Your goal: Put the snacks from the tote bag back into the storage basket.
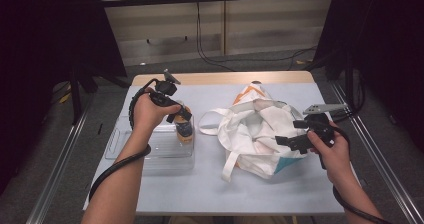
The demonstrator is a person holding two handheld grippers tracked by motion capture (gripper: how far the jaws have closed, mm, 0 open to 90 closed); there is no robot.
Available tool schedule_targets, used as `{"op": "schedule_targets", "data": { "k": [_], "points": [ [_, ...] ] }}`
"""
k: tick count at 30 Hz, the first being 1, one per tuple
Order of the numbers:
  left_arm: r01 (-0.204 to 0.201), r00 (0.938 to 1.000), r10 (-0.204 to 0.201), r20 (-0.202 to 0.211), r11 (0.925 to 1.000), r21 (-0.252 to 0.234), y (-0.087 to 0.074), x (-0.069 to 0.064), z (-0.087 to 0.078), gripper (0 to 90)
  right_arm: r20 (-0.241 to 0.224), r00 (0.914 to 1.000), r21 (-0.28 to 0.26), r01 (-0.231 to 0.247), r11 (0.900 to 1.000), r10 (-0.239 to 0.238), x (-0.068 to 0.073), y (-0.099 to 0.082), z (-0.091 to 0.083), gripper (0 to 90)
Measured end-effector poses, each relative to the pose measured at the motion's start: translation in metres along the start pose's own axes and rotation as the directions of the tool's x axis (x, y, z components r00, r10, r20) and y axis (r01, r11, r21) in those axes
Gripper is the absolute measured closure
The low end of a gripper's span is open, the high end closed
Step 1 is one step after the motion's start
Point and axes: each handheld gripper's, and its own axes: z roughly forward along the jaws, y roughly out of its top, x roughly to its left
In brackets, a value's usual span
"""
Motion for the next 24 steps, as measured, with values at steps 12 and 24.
{"op": "schedule_targets", "data": {
  "k": [12,24],
  "points": [
    [0.024,0.9995,-0.024,0.021,0.9996,-0.015,-0.015,-0.002,-0.006,20.2,-0.006,0.9999,0.002,0.01,1.0,-0.01,0.005,0.001,-0.001,1.7],
    [0.053,0.9985,-0.052,0.019,0.9972,-0.052,-0.035,-0.005,-0.01,13.2,-0.001,1.0,0.003,0.005,1.0,-0.005,0.005,-0.001,-0.002,1.7]
  ]
}}
